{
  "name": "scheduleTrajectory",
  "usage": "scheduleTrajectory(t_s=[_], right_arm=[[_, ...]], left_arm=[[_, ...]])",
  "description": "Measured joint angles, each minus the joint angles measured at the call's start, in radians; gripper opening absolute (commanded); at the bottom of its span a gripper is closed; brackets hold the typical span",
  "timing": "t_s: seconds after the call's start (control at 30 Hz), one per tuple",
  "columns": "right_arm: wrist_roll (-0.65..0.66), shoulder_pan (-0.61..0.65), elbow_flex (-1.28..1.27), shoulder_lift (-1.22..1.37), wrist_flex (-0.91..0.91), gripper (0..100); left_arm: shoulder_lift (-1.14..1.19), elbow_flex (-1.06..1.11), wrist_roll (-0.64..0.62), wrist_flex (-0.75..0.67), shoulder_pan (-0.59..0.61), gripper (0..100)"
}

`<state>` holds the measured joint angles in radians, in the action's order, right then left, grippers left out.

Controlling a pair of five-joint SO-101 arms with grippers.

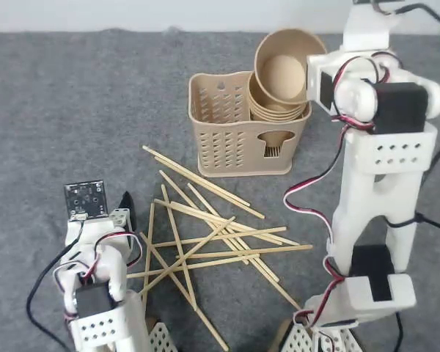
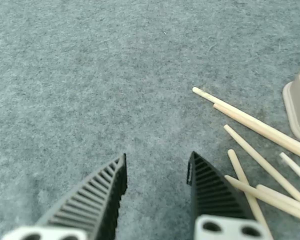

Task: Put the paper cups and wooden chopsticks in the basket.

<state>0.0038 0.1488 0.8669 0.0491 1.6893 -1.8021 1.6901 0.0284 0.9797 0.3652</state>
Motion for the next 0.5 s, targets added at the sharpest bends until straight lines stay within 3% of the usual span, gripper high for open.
scheduleTrajectory(t_s=[0.23,0.4,0.5], right_arm=[[0.0,0.0,0.0,0.002,0.037,2.7],[0.0,0.005,0.0,0.061,0.035,29.3],[0.0,-0.002,0.002,0.064,0.035,26.2]], left_arm=[[0.0,0.0,0.0,0.0,0.0,18],[0.0,0.0,0.0,0.0,0.0,18],[0.0,0.0,0.0,0.0,0.0,18]])
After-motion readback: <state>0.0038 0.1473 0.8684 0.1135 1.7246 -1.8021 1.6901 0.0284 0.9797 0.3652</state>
